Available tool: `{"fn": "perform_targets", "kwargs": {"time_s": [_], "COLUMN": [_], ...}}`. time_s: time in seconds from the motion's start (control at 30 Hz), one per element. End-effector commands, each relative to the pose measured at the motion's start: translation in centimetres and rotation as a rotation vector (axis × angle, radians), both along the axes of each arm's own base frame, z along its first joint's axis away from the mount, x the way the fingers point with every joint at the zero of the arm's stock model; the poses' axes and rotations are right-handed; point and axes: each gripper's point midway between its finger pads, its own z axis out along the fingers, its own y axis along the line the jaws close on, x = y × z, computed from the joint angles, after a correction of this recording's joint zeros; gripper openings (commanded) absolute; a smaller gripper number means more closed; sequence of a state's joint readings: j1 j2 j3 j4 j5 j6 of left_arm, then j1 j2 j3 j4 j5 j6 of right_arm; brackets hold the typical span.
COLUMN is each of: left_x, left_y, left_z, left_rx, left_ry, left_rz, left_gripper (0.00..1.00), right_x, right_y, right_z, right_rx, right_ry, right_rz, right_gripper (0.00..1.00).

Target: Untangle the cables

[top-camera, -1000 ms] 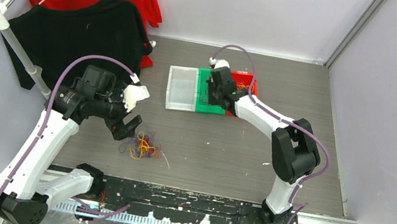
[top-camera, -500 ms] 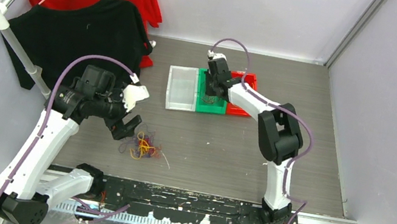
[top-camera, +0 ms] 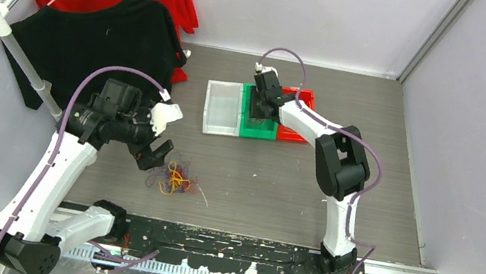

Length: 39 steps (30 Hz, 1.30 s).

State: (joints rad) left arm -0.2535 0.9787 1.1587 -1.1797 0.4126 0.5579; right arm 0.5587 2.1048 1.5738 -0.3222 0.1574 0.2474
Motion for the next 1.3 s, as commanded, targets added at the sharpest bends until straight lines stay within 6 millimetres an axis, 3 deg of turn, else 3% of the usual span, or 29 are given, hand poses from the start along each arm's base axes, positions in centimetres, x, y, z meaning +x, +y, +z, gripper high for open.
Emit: {"fn": "perform_targets", "kwargs": {"time_s": [0.0,0.2,0.33,0.47,0.63,0.77,0.87,0.97,1.1,1.27], "left_x": [0.3,0.4,0.2,0.0,0.5,1.3,2.2,3.3,3.9,3.7], "left_y": [-0.3,-0.4,-0.5,-0.3,0.0,0.4,0.9,1.8,3.3,4.2], "left_z": [0.6,1.4,1.6,1.3,-0.4,-2.2,-3.4,-4.4,-5.1,-5.7], "left_rx": [-0.025,-0.034,-0.039,-0.034,-0.016,-0.017,-0.021,-0.032,-0.073,-0.084], "left_ry": [-0.022,-0.025,-0.027,-0.025,-0.003,0.047,0.066,0.091,0.146,0.156], "left_rz": [-0.008,0.002,0.002,0.000,0.003,0.027,0.045,0.084,0.137,0.165], "left_gripper": [0.91,0.90,0.90,0.90,0.88,0.83,0.80,0.77,0.74,0.74], "right_x": [1.6,1.0,0.4,-1.8,-8.6,-15.1,-18.9,-20.3,-21.3,-21.7], "right_y": [-0.2,-1.4,-2.0,-1.2,3.7,8.6,11.8,14.8,18.7,21.9], "right_z": [10.9,13.6,13.8,14.9,16.1,14.4,12.9,11.5,11.3,8.9], "right_rx": [0.118,0.126,0.115,0.176,0.226,0.333,0.399,0.461,0.584,0.604], "right_ry": [-0.237,-0.273,-0.264,-0.306,-0.369,-0.316,-0.288,-0.206,-0.116,0.003], "right_rz": [-0.032,-0.070,-0.088,-0.080,0.058,0.207,0.320,0.364,0.413,0.444], "right_gripper": [0.41,0.46,0.51,0.54,0.57,0.59,0.60,0.60,0.59,0.54]}}
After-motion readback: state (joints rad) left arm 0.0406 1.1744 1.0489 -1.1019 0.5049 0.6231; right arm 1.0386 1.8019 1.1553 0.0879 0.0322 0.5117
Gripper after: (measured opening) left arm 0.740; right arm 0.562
